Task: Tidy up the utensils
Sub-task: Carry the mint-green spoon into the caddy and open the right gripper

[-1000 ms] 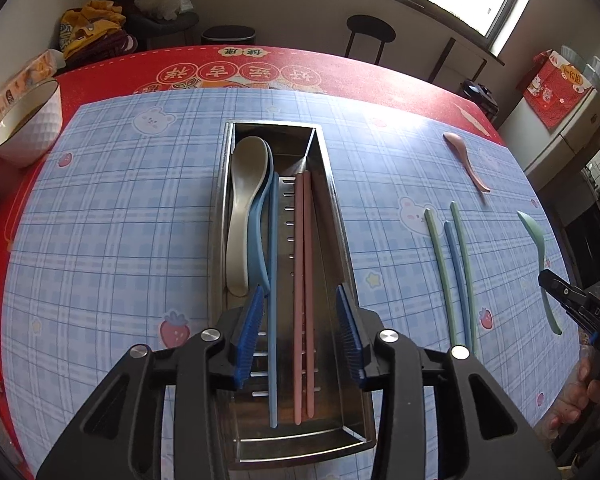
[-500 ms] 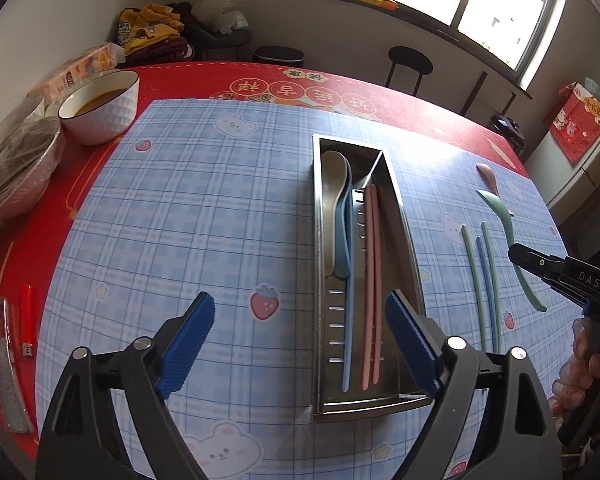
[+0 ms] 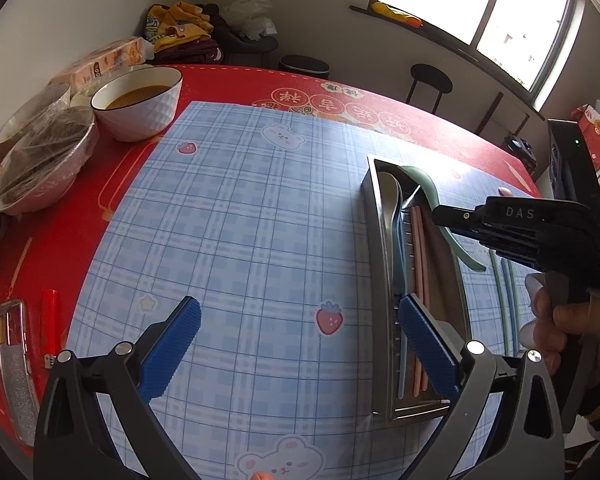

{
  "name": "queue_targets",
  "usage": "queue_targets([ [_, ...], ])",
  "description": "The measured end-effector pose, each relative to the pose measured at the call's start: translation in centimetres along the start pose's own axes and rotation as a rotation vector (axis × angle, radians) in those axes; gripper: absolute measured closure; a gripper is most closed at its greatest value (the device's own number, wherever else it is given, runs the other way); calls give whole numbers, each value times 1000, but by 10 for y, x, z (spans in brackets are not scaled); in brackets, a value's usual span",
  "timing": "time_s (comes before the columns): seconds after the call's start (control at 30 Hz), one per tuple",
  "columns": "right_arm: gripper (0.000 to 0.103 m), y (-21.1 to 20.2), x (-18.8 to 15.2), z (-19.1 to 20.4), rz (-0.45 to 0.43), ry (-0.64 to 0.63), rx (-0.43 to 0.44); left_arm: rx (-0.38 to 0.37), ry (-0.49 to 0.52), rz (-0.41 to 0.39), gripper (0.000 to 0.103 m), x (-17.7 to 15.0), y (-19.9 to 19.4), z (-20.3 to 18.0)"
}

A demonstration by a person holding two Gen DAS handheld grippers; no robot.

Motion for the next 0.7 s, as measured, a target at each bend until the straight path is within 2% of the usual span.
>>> queue_targets([
  [0.37, 88, 38, 7, 1, 57, 174, 45, 21, -26, 23, 6, -7, 1, 26],
  [0.57, 87, 46, 8, 3, 79, 193, 68, 21, -29, 30, 6, -8, 3, 29],
  [0.7, 86, 44, 11, 2, 74, 183, 51, 18, -27, 33, 6, -8, 4, 26],
])
Point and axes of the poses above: each gripper's, at about its wrist camera, not at the fingertips, and y roughly the way its jaws point, z to its left, x to its top, the point moved 2 cm from there along y, roughly the way its jaws point, and after that the axes turned 10 degrees about y, right-handed, at the moved point
